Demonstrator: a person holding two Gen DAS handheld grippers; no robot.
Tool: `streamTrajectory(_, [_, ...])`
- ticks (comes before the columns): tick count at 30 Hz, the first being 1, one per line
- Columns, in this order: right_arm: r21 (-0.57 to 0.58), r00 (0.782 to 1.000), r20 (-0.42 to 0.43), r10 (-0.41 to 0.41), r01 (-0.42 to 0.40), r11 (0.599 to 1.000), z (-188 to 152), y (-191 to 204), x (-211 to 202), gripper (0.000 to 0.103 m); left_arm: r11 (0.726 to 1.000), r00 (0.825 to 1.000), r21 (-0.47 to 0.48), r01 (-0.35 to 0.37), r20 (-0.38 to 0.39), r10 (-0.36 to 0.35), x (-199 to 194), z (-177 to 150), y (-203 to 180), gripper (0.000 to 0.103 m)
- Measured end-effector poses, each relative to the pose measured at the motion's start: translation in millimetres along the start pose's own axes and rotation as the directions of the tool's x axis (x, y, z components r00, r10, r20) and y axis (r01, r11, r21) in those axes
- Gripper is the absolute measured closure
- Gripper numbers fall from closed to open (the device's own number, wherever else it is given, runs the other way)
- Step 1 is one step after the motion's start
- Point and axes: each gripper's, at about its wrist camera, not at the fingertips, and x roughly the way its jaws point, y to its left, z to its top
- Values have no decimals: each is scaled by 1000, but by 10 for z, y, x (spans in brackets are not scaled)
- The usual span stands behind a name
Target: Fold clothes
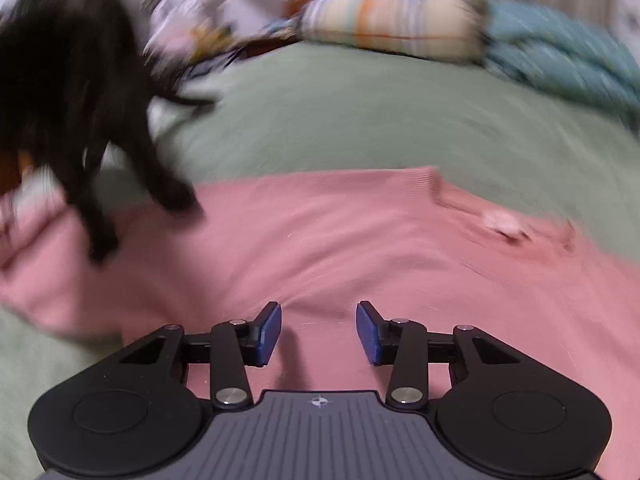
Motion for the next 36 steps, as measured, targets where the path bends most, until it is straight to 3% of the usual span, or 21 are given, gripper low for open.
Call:
streamTrajectory(4, [-96, 998, -32, 46, -49, 994, -424, -18, -590, 62, 994, 999, -105, 37, 2, -37, -29, 47, 138, 9])
streamTrajectory(7, [-105, 998, -62, 14, -20, 994, -791, -62, -929, 62, 990, 1000, -140, 27, -8, -28, -31, 50, 139, 9])
streamTrajectory(13, [-38, 984, -92, -153, 150, 988, -1601, -407, -1562, 57, 998, 998, -16, -57, -40, 57, 4, 62, -75, 9])
streamTrajectory(16, [75, 985, -82, -153, 159, 984, -2024, -638, -1875, 57, 996, 995, 35, -77, -52, 79, -26, 1, -127, 8])
streamTrajectory(18, [40, 980, -91, -177, 181, 983, -2172, -605, -2010, 56, 994, 994, 68, -89, -64, 94, -59, -54, -154, 8])
streamTrajectory(21, [26, 976, -126, -179, 183, 983, -2299, -538, -2147, 56, 987, 987, 118, -113, -100, 125, -161, -129, -222, 9])
streamTrajectory(24, [50, 974, -155, -163, 173, 984, -2262, -496, -2259, 56, 984, 983, 150, -91, -142, 112, -106, -194, -368, 10])
streamTrajectory(28, [101, 989, -93, -118, 127, 987, -2189, -354, -2331, 56, 981, 976, 187, -50, -198, 88, -1, -280, -571, 9])
streamTrajectory(31, [12, 982, -139, -129, 132, 991, -2237, -112, -2206, 55, 977, 968, 214, -18, -239, 70, 77, -344, -723, 9])
streamTrajectory(33, [31, 971, -192, -142, 151, 988, -2372, -21, -2132, 55, 965, 970, 259, -29, -224, 89, 38, -484, -761, 9])
streamTrajectory(36, [79, 970, -206, -128, 147, 986, -2515, -42, -2245, 54, 959, 968, 282, -30, -231, 98, -98, -631, -723, 9])
